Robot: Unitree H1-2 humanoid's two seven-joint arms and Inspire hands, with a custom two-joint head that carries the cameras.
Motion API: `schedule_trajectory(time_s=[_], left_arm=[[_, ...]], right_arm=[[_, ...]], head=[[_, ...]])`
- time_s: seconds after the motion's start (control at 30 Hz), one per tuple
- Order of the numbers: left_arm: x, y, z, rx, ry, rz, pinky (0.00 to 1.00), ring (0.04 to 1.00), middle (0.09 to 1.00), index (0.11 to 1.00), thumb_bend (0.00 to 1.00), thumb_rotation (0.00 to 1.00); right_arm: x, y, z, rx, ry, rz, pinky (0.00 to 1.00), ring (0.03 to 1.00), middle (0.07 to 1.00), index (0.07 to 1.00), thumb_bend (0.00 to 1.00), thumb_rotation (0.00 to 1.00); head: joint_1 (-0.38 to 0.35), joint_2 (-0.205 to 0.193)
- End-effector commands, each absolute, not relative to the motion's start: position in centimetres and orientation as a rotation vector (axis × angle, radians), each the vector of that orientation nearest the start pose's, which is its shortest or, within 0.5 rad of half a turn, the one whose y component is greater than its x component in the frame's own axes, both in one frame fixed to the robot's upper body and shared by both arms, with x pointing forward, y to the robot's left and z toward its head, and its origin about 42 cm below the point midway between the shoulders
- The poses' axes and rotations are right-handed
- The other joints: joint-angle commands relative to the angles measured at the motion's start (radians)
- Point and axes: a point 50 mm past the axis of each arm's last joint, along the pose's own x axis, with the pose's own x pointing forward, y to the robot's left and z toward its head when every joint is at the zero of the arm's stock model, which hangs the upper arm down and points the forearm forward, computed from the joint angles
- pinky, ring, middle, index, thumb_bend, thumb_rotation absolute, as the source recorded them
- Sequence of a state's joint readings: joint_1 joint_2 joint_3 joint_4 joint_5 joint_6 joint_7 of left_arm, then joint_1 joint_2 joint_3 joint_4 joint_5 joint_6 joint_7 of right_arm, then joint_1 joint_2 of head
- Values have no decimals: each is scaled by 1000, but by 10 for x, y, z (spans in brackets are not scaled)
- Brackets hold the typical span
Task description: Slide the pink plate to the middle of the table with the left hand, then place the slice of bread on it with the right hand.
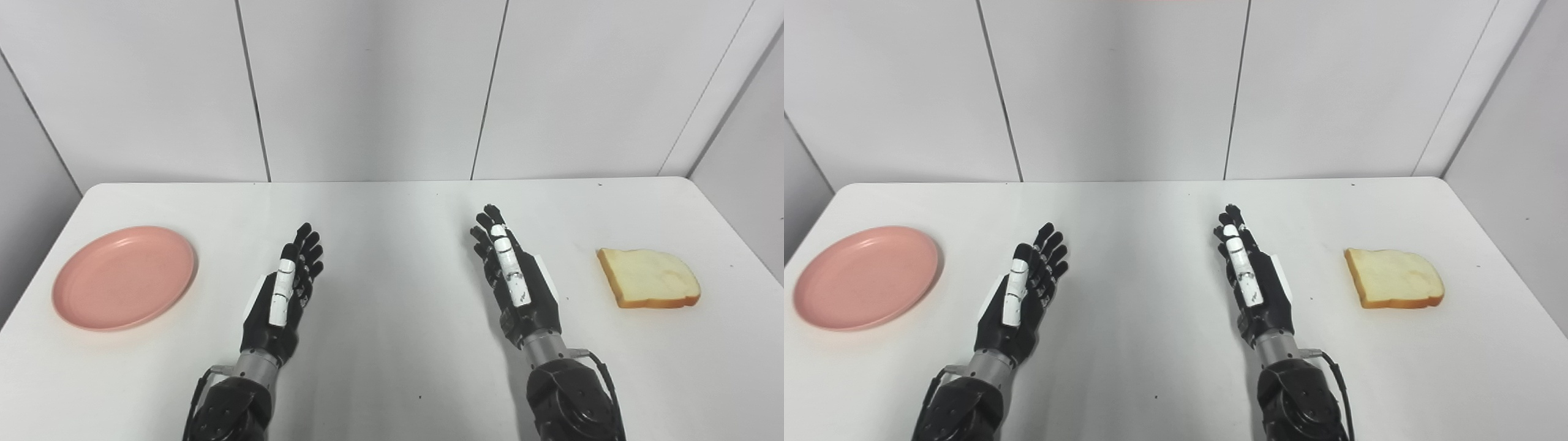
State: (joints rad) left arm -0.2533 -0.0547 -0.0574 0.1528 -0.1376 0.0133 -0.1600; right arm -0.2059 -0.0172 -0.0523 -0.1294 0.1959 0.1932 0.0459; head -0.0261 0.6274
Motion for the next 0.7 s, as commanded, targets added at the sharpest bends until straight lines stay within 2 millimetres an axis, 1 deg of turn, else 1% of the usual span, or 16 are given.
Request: schedule_trajectory(time_s=[0.0, 0.13, 0.2, 0.37, 0.4, 0.43, 0.47, 0.5, 0.53, 0.57, 0.6, 0.63, 0.67], left_arm=[[362, 139, 151, -174, -153, -319, 1000, 1000, 1000, 981, 686, 1000], [362, 139, 150, -175, -152, -315, 1000, 1000, 1000, 977, 686, 999], [361, 138, 149, -173, -153, -316, 1000, 1000, 1000, 978, 685, 1000], [363, 137, 148, -172, -158, -312, 1000, 1000, 1000, 984, 690, 998], [363, 137, 148, -178, -159, -307, 1000, 1000, 1000, 984, 690, 997], [363, 136, 148, -182, -159, -304, 1000, 1000, 1000, 979, 697, 983], [364, 135, 149, -187, -163, -300, 1000, 1000, 1000, 977, 699, 978], [365, 135, 150, -190, -167, -298, 1000, 1000, 1000, 975, 698, 975], [365, 134, 150, -192, -170, -295, 1000, 1000, 999, 974, 698, 973], [366, 133, 151, -192, -173, -293, 1000, 1000, 997, 971, 703, 969], [367, 132, 151, -192, -176, -288, 1000, 1000, 996, 971, 705, 968], [367, 131, 152, -192, -178, -284, 1000, 999, 993, 969, 706, 971], [368, 130, 152, -191, -180, -280, 1000, 999, 991, 968, 707, 972]], right_arm=[[347, -205, 201, 174, -209, 117, 1000, 952, 958, 965, 641, 837], [346, -206, 201, 170, -208, 114, 1000, 951, 955, 964, 636, 844], [346, -207, 200, 174, -209, 113, 1000, 951, 956, 965, 632, 847], [345, -211, 199, 174, -217, 103, 998, 949, 957, 967, 617, 850], [345, -213, 199, 174, -218, 104, 998, 949, 957, 967, 616, 851], [345, -214, 199, 175, -219, 105, 999, 952, 960, 969, 608, 858], [345, -216, 199, 174, -222, 107, 1000, 953, 962, 970, 605, 861], [345, -217, 199, 173, -224, 109, 1000, 958, 969, 975, 608, 862], [346, -219, 198, 171, -226, 113, 1000, 961, 974, 979, 610, 863], [346, -220, 198, 170, -227, 116, 1000, 969, 981, 987, 619, 865], [346, -222, 197, 171, -226, 114, 1000, 971, 983, 989, 622, 865], [347, -224, 196, 172, -225, 112, 1000, 973, 983, 989, 645, 857], [347, -226, 195, 170, -226, 112, 1000, 974, 983, 989, 653, 854]], head=[[1, -3], [9, -12], [34, -17], [64, -23], [89, -27], [93, -28], [116, -34], [116, -34], [142, -38], [142, -38], [171, -45], [171, -45], [207, -55]])
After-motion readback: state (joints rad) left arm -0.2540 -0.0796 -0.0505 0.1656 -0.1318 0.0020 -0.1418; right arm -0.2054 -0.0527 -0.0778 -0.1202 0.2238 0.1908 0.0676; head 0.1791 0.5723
